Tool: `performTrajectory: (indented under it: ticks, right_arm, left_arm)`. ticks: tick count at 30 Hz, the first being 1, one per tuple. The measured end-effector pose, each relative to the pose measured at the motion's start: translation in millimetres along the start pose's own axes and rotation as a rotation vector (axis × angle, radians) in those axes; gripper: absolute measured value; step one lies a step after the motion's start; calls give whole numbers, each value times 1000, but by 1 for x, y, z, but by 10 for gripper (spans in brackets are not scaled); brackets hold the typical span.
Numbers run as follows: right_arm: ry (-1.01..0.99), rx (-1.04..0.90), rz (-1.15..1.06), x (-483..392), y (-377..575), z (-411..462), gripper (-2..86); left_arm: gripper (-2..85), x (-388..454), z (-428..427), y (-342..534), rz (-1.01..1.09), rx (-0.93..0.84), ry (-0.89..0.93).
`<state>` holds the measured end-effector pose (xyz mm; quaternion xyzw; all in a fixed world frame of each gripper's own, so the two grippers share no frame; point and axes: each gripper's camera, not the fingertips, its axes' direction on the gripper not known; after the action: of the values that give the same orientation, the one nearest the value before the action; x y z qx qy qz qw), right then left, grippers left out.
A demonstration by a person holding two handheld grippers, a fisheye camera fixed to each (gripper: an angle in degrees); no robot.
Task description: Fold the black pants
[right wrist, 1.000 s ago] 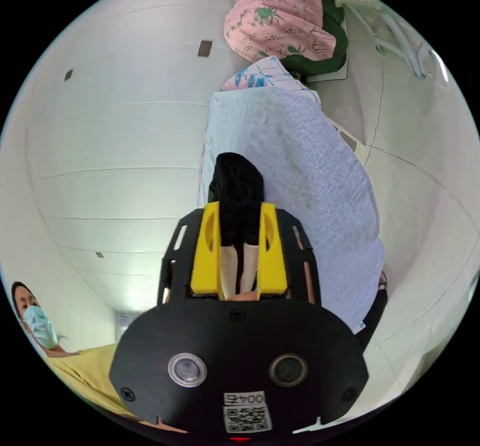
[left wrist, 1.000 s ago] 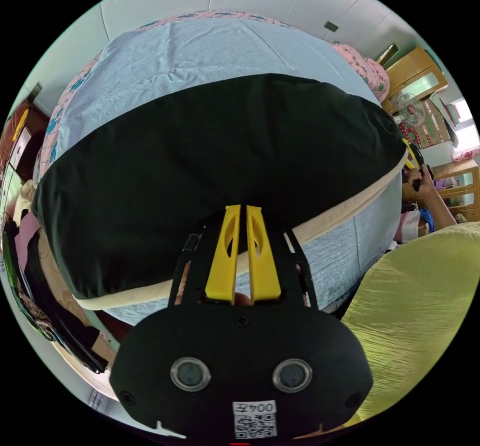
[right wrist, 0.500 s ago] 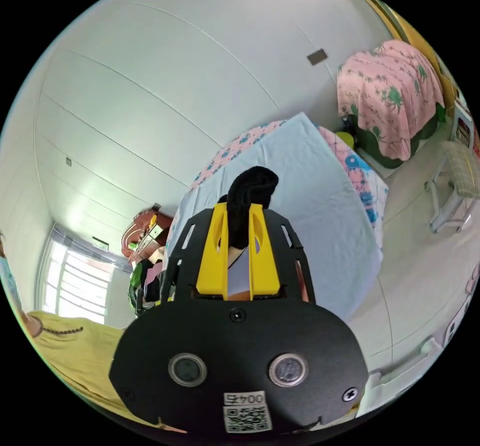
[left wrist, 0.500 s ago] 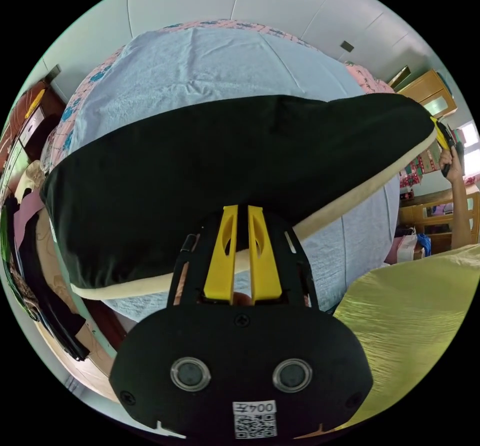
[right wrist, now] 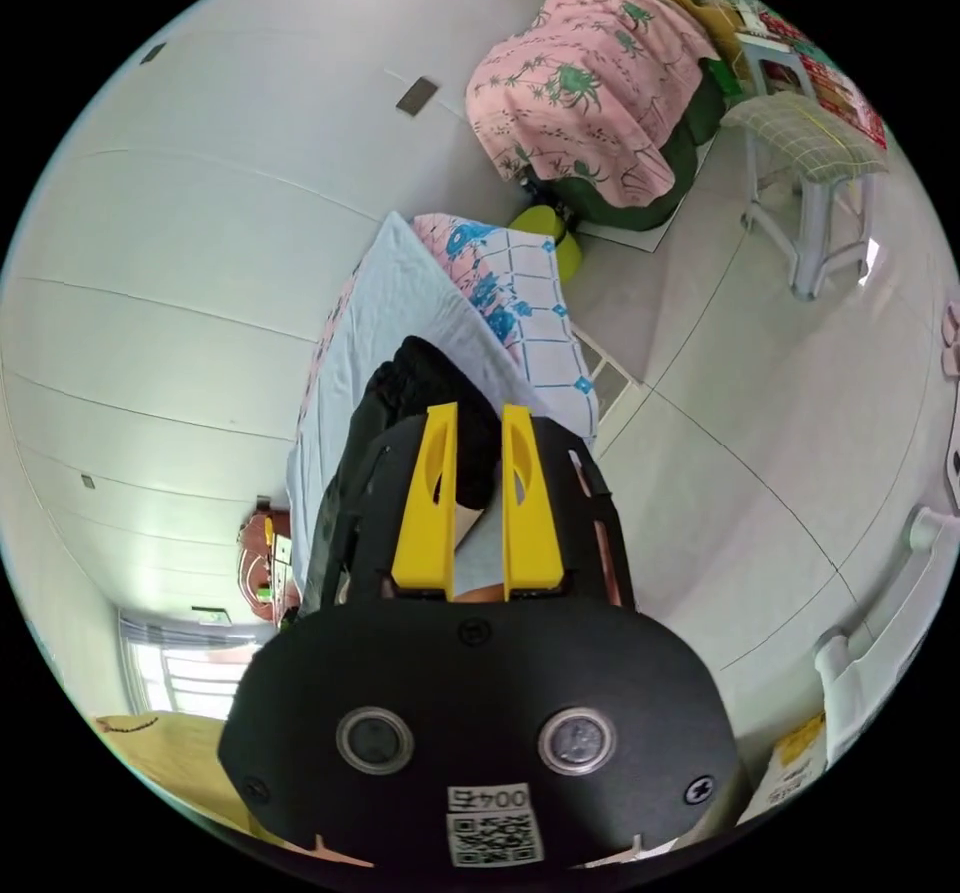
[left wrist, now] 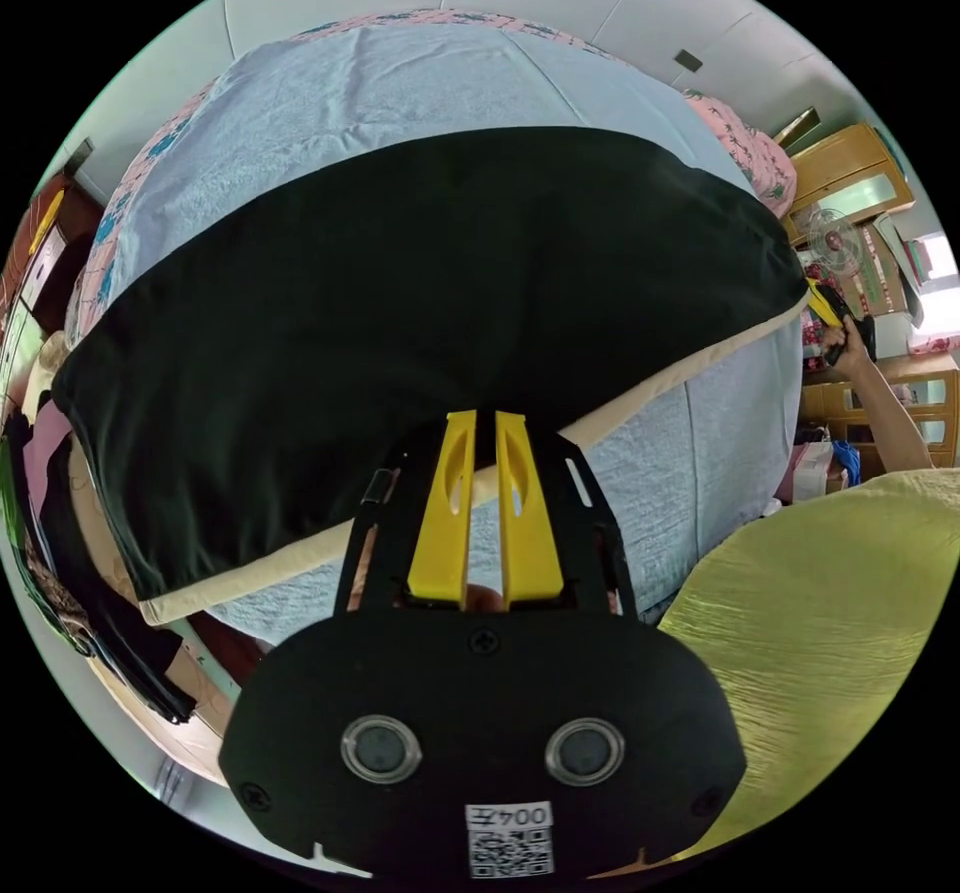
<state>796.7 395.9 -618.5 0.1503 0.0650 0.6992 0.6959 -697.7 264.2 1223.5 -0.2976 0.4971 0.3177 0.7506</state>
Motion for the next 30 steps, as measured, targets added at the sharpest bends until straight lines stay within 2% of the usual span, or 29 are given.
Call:
performTrajectory:
  ticks: [4, 8, 10, 13, 16, 18, 19, 22, 23, 24, 26, 30]
  right_arm:
    - [-29, -31, 19, -4, 1, 2, 119]
    - [-150, -133, 116, 1, 7, 26, 163]
    - [-173, -117, 148, 2, 13, 32, 160]
    - [-123, -154, 119, -3, 18, 53, 97]
    - [24, -70, -82, -41, 25, 54, 81]
    - [274, -134, -180, -59, 31, 77, 90]
    - [311, -157, -192, -58, 33, 85, 92]
    - [304, -104, -147, -56, 41, 82, 88]
    - [349, -24, -169, -69, 48, 74, 81]
    - [387, 57, -242, -89, 58, 69, 75]
    - [367, 85, -371, -120, 75, 75, 65]
    - [302, -143, -648, -184, 123, 142, 9]
  left_arm:
    - [25, -4, 2, -4, 12, -18, 0]
    - [25, -7, 6, -4, 4, -24, -3]
    - [26, -8, 7, -3, 2, -26, -4]
    - [26, -10, 9, -2, 2, -26, -7]
    - [25, -12, 12, 0, -5, -31, -6]
    - [22, -13, 14, 2, -3, -29, -13]
    - [22, -13, 15, 3, 0, -27, -17]
    - [20, -15, 18, 9, 0, -18, -15]
    - [20, -15, 19, 11, -1, -15, -15]
    - [20, -15, 20, 13, 2, -11, -21]
    - [21, -11, 22, 16, 19, -8, -43]
    - [25, -4, 27, 22, 51, -15, -80]
